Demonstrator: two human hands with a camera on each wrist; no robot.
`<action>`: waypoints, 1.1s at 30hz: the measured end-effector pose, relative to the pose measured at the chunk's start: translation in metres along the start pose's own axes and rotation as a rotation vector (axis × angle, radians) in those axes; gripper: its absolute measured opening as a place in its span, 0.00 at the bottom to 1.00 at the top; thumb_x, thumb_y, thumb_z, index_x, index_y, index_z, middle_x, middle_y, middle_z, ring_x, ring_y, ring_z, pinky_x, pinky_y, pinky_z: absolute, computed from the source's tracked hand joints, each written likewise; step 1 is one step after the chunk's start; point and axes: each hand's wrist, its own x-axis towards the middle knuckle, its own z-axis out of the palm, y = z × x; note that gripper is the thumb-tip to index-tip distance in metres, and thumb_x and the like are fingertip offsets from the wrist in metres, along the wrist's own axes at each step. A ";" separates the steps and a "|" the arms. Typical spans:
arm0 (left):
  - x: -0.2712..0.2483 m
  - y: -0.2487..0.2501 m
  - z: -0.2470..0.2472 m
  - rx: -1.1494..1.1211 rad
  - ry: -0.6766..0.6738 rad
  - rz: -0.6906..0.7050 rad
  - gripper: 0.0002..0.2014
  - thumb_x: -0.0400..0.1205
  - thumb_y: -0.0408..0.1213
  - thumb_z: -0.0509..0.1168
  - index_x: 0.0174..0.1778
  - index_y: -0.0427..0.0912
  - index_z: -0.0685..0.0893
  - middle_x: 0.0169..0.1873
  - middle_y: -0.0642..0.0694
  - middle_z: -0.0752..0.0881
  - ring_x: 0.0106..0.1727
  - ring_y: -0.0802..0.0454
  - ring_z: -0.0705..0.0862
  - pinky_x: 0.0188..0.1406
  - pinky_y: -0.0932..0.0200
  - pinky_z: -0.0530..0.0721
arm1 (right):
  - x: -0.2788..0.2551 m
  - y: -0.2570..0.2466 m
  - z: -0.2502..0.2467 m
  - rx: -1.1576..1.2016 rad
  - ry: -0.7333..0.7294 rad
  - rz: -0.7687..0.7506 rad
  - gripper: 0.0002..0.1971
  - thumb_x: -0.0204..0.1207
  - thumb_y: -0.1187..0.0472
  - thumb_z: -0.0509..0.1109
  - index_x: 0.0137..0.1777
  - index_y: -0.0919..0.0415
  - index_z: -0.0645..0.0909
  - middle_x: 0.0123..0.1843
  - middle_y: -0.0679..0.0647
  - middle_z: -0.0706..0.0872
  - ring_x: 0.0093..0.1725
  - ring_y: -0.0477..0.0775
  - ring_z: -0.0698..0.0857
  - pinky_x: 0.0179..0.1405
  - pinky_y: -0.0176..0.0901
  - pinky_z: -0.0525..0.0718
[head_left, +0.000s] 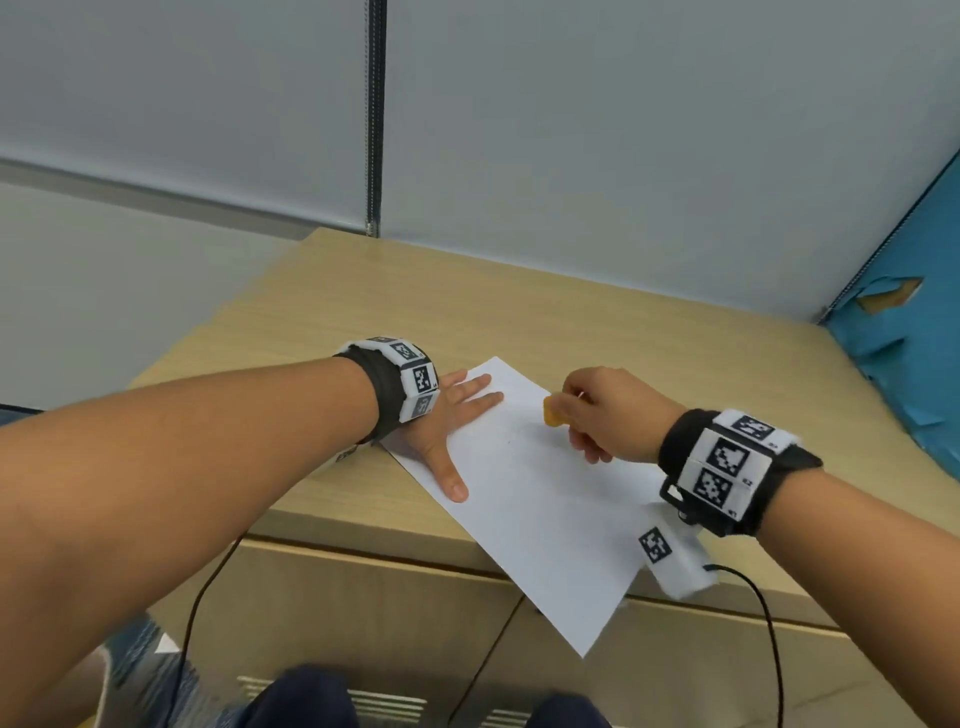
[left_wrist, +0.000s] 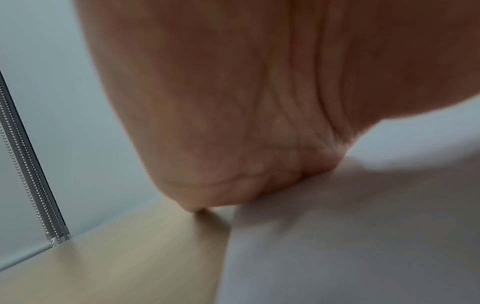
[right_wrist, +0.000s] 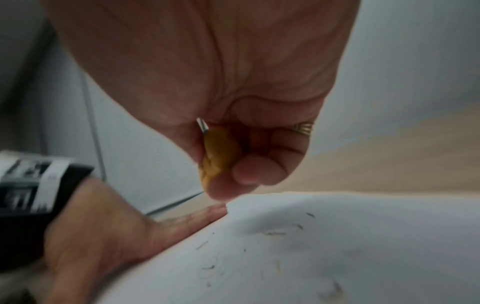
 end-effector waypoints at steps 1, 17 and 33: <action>-0.001 0.001 0.000 -0.003 -0.003 -0.002 0.79 0.42 0.88 0.59 0.82 0.60 0.24 0.83 0.53 0.24 0.84 0.44 0.27 0.80 0.30 0.37 | -0.009 0.008 -0.005 0.120 -0.002 0.053 0.16 0.89 0.56 0.59 0.46 0.63 0.83 0.34 0.58 0.89 0.25 0.53 0.84 0.25 0.42 0.82; -0.064 0.029 0.011 0.027 0.001 -0.267 0.55 0.68 0.85 0.45 0.88 0.57 0.41 0.87 0.47 0.46 0.86 0.37 0.50 0.80 0.33 0.58 | -0.035 0.031 0.009 0.257 -0.080 0.148 0.11 0.87 0.54 0.66 0.50 0.61 0.76 0.36 0.58 0.76 0.26 0.53 0.75 0.22 0.41 0.77; 0.000 0.050 -0.009 0.071 0.013 0.024 0.64 0.60 0.84 0.61 0.80 0.68 0.26 0.83 0.56 0.24 0.83 0.36 0.26 0.74 0.19 0.37 | -0.022 0.010 0.024 -0.311 -0.146 -0.129 0.13 0.87 0.46 0.62 0.49 0.55 0.77 0.43 0.51 0.82 0.40 0.51 0.80 0.42 0.48 0.78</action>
